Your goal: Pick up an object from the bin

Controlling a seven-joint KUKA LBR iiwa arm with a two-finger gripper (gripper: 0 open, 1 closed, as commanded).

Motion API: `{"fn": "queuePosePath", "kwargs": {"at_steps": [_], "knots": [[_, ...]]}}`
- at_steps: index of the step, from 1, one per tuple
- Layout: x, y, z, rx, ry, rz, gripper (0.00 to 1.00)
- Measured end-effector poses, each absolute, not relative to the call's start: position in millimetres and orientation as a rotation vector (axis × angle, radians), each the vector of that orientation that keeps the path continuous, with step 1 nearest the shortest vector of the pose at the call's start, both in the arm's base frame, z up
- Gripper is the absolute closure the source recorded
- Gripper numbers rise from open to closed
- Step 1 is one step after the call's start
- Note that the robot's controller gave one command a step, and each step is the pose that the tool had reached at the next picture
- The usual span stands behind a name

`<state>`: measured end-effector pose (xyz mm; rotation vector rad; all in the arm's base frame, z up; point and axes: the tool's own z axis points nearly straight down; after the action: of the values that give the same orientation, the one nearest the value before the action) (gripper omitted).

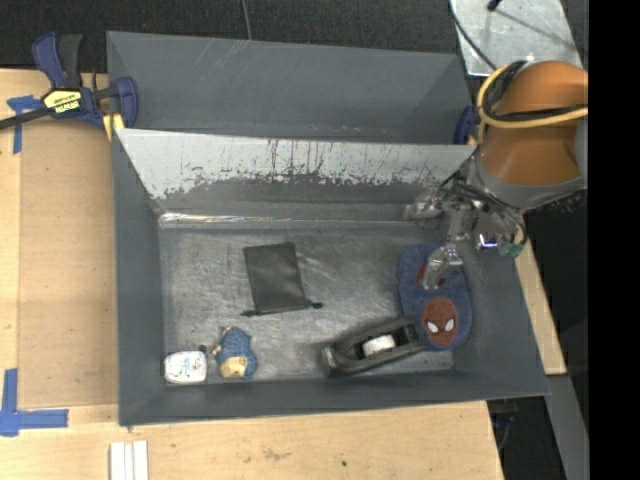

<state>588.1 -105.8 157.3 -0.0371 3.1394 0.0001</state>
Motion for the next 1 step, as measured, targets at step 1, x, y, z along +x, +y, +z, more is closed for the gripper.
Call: {"fn": "queuePosePath", "kwargs": {"at_steps": [1], "knots": [[617.5, -127.3, 84.7, 0.076, 3.133, 0.001, 0.0]]}}
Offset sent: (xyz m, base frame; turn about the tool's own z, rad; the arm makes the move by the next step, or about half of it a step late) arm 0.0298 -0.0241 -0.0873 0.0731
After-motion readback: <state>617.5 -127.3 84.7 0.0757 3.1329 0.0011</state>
